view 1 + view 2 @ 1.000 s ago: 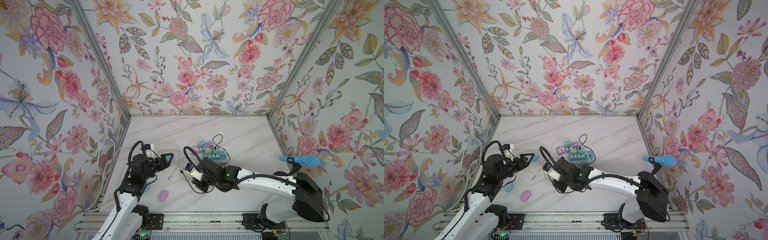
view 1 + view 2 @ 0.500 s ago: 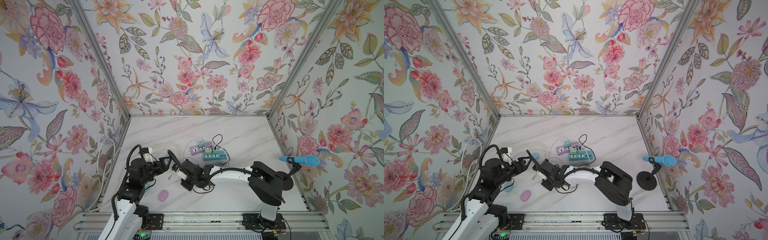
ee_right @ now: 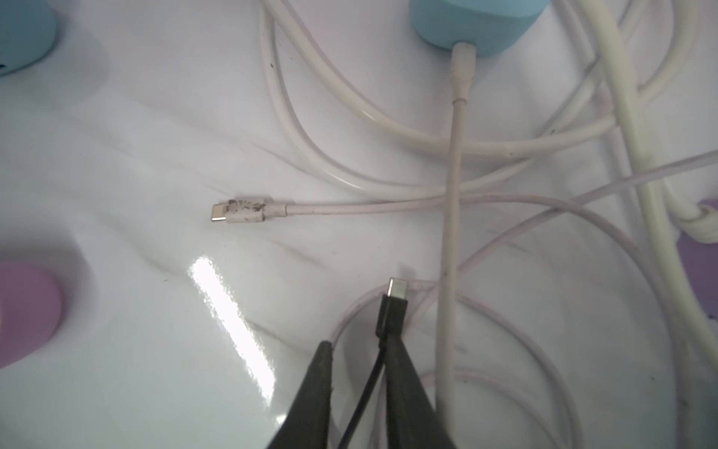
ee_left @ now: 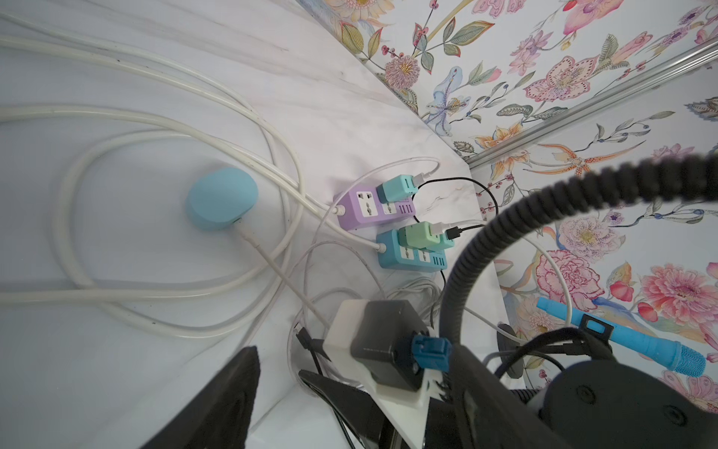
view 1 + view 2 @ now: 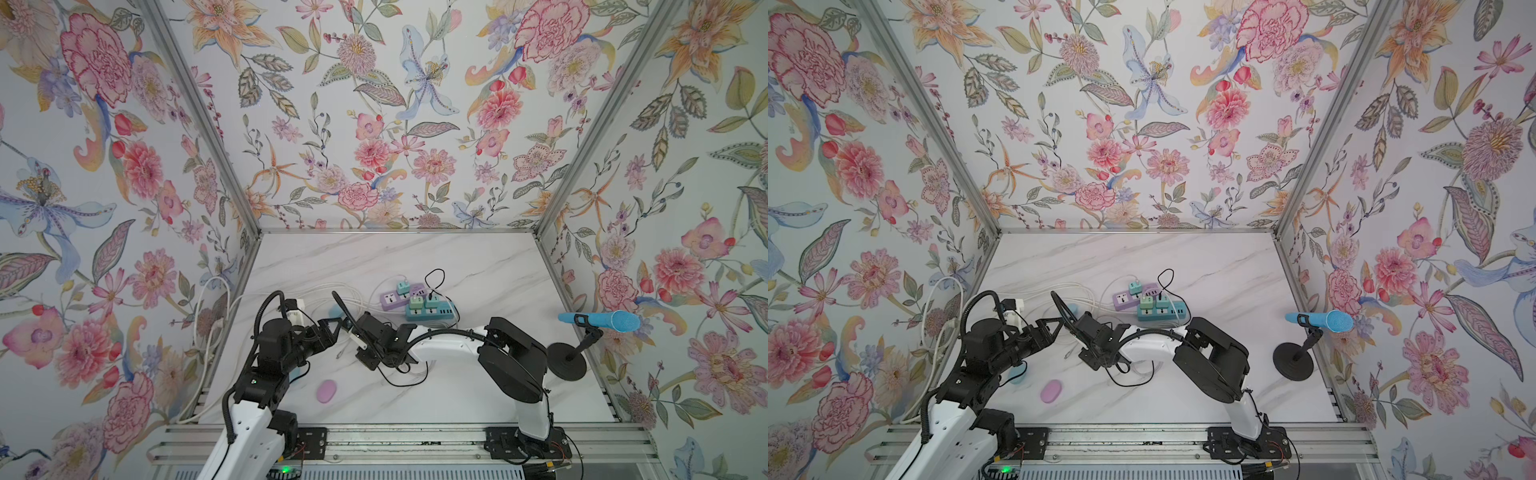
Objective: Charge the bluetooth headset
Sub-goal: Pick up the charging cable from the center of the board.
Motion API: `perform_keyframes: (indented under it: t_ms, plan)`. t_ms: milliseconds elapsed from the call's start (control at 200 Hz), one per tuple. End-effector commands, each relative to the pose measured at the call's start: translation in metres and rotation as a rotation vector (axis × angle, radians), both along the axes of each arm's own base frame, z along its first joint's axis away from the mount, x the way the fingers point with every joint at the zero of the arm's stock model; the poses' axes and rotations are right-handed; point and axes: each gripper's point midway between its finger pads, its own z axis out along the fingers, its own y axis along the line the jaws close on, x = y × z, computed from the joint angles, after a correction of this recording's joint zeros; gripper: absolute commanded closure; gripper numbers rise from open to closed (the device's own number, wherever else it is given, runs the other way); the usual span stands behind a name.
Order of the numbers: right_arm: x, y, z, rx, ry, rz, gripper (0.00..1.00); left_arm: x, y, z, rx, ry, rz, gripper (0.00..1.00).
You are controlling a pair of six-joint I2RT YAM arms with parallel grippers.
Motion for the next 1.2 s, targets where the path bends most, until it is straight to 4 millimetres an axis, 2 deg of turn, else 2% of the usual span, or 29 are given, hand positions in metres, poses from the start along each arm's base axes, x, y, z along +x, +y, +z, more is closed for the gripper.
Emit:
perform_keyframes:
  t_ms: [0, 165, 245, 340, 445, 590, 736, 871, 931, 996, 1196]
  plan:
    - [0.013, -0.002, -0.003, -0.013, -0.025, -0.054, 0.78, 0.003, 0.006, 0.005, 0.023, -0.016, 0.021, 0.2]
    - [0.013, -0.007, -0.01, -0.03, -0.023, -0.066, 0.78, 0.004, 0.006, 0.003, 0.027, -0.014, 0.022, 0.2]
    - [0.012, -0.006, -0.012, -0.025, -0.018, -0.062, 0.85, 0.005, 0.006, 0.003, 0.029, -0.014, 0.024, 0.2]
    - [0.011, -0.008, -0.013, -0.025, -0.013, -0.068, 1.0, 0.007, 0.006, 0.002, 0.03, -0.009, 0.021, 0.2]
    - [0.008, -0.01, -0.005, 0.005, -0.011, -0.065, 1.0, 0.008, 0.004, 0.004, 0.024, -0.015, 0.011, 0.2]
    - [-0.001, -0.01, 0.021, 0.101, -0.005, -0.026, 1.0, 0.01, 0.004, 0.007, 0.036, -0.02, 0.006, 0.2]
    - [0.003, -0.013, 0.032, 0.137, -0.006, -0.029, 1.0, 0.012, 0.004, 0.009, 0.04, -0.026, 0.008, 0.2]
    - [0.008, -0.015, 0.022, 0.122, 0.008, -0.041, 1.0, 0.013, 0.003, 0.008, 0.032, -0.026, 0.005, 0.2]
    - [0.008, -0.015, 0.017, 0.115, 0.02, -0.038, 0.86, 0.013, 0.003, 0.008, 0.031, -0.024, 0.005, 0.2]
    - [0.008, -0.014, 0.012, 0.107, 0.028, -0.034, 0.81, 0.013, 0.003, 0.008, 0.031, -0.023, 0.006, 0.2]
    - [0.007, -0.01, -0.003, 0.094, 0.07, -0.031, 0.8, 0.011, 0.004, 0.005, 0.039, -0.014, 0.006, 0.2]
